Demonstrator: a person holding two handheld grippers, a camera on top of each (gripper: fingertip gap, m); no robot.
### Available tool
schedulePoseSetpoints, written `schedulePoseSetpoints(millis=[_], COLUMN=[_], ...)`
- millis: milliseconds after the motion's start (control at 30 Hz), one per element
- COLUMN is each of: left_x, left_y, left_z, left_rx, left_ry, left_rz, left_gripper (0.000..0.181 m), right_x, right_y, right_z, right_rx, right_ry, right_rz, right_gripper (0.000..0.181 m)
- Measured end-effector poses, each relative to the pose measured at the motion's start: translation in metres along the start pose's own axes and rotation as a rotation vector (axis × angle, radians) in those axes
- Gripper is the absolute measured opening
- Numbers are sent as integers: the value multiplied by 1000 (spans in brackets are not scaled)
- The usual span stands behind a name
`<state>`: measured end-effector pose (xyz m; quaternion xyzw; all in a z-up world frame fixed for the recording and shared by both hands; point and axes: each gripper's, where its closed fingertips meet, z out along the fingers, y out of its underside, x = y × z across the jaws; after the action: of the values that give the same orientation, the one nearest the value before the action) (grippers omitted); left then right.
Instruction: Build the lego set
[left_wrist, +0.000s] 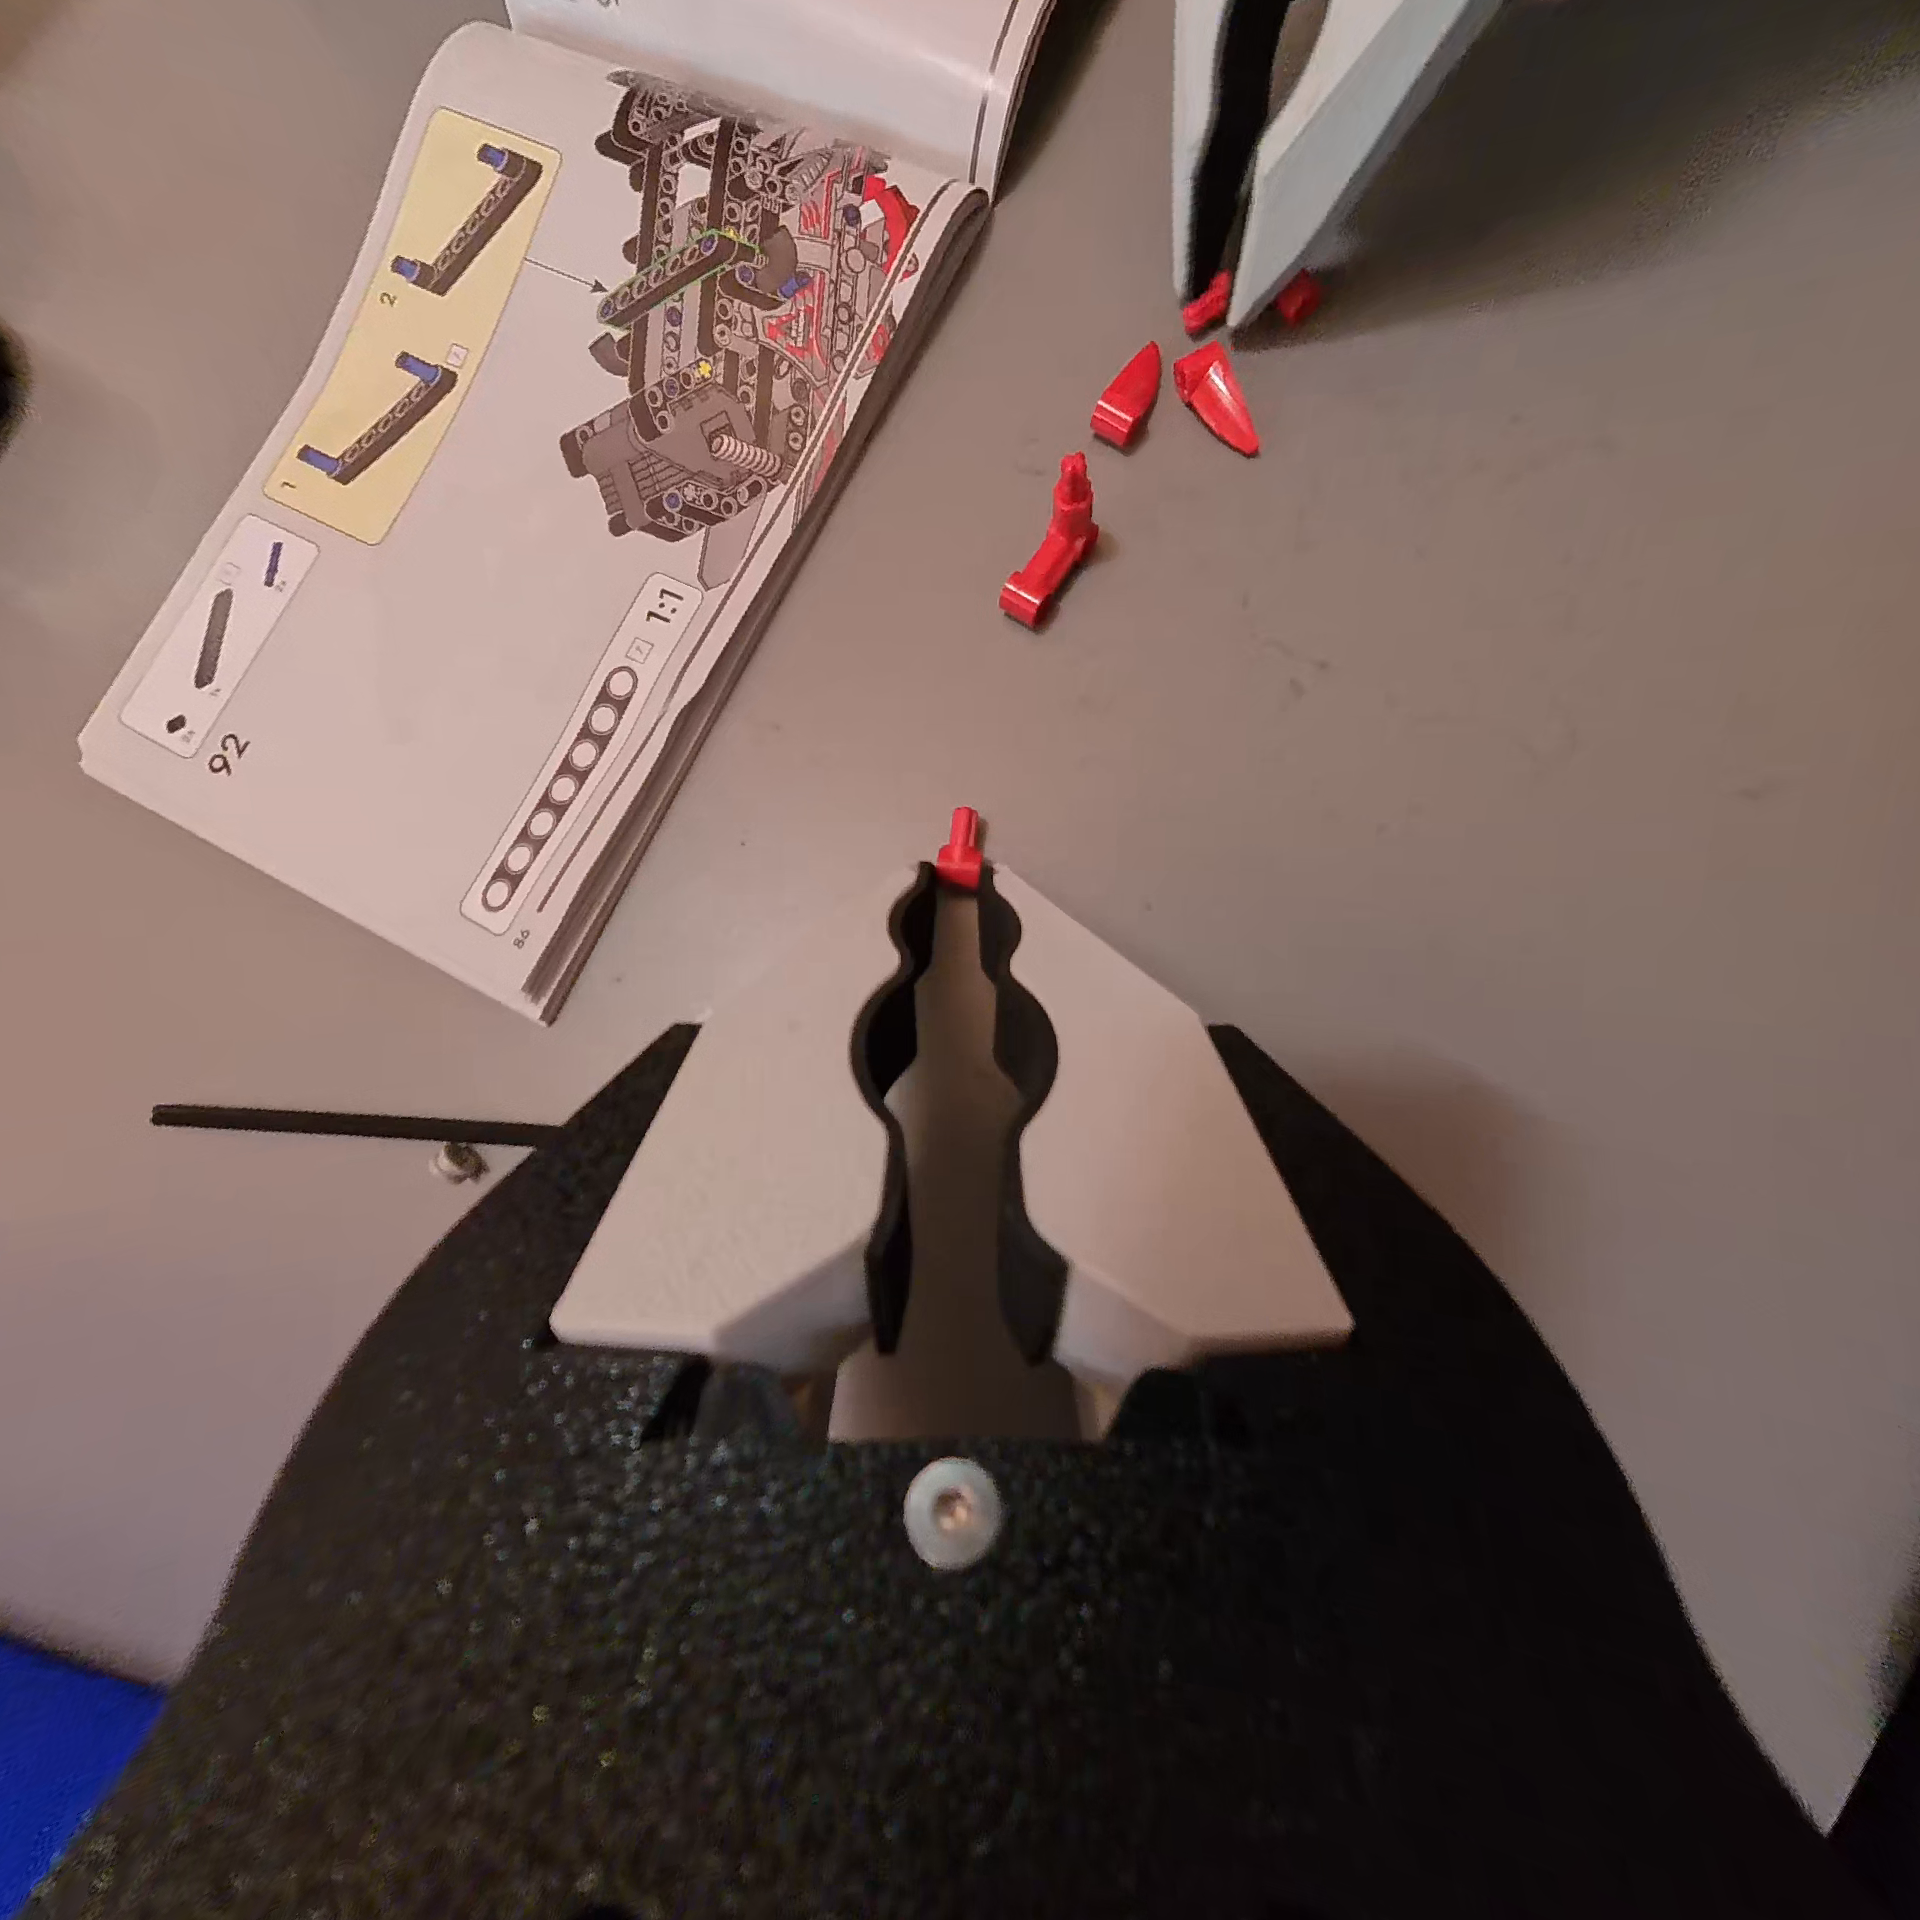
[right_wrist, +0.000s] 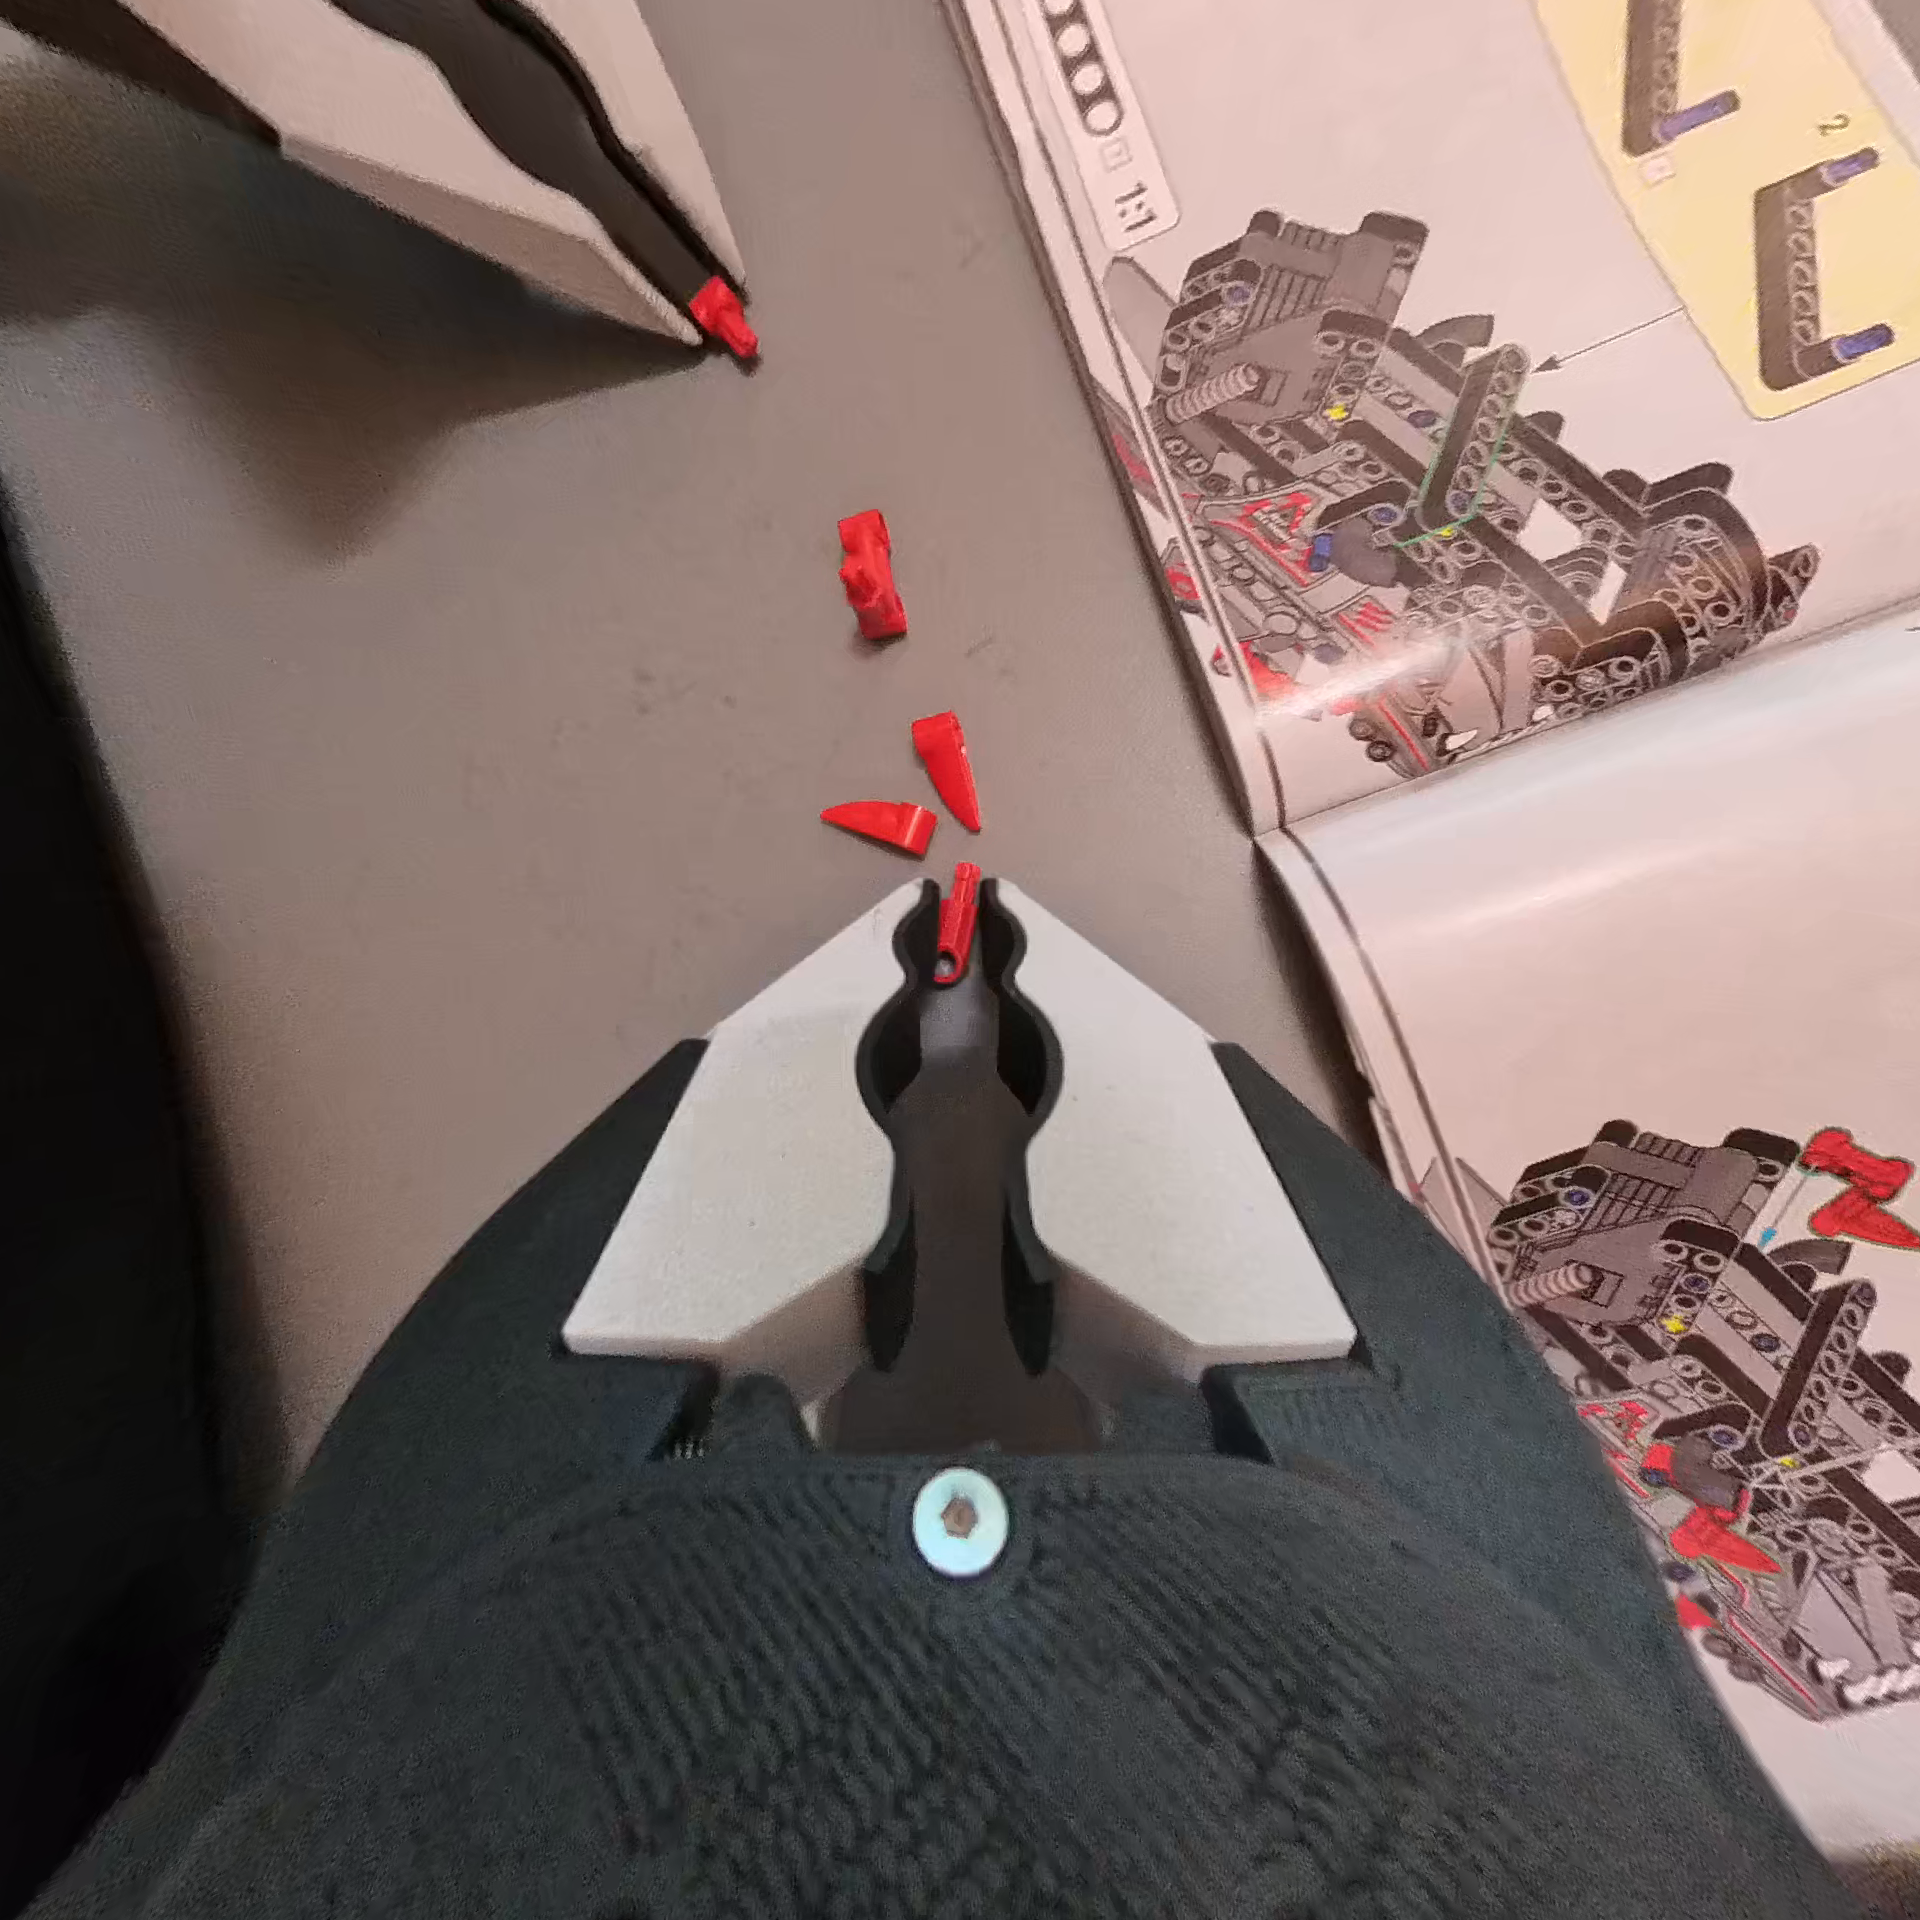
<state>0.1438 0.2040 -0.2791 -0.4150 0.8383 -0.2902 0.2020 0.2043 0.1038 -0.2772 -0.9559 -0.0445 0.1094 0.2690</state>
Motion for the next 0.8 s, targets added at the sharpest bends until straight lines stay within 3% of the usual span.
schedulePoseSetpoints(millis=[33,267,367,600,800], left_x=[0,0,0,0,4], left_y=[0,-1,-1,-2,-6], left_z=[0,1,1,1,-1], left_rx=[2,15,16,-5,10], left_ry=[1,17,40,54,69], left_rz=[1,16,24,82,76], left_gripper=[5,5,5,5,5], right_x=[-2,-5,3,1,8], right_y=[1,7,-4,-48,-49], right_z=[0,-5,-21,-94,-115], right_rx=[-9,101,294,970,1205], right_ry=[20,171,203,-31,-194], right_rz=[-24,-119,-27,211,378], right_gripper=[6,6,6,5,5])
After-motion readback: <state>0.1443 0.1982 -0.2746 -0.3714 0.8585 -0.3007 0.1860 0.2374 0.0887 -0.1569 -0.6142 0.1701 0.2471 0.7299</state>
